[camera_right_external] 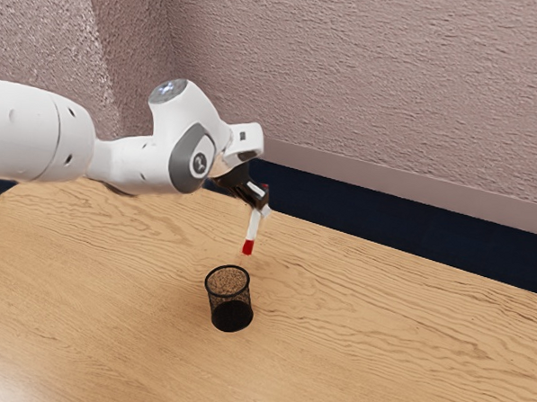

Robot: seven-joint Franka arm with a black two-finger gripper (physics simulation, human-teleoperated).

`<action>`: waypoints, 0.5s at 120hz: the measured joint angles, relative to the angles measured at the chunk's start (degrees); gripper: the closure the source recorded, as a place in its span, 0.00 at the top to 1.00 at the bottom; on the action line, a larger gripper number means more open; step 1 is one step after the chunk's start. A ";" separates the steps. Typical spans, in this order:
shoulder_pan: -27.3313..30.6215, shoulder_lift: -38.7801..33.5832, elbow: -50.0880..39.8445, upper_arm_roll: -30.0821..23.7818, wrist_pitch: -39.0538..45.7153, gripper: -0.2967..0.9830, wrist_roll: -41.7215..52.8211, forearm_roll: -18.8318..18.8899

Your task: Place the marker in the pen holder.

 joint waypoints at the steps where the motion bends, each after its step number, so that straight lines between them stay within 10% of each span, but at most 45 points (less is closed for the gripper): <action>1: -0.04 -0.25 -0.01 -0.03 0.05 0.15 -0.01 -0.01; 60: -2.53 -14.30 -17.12 -0.98 2.38 0.17 -0.15 -0.62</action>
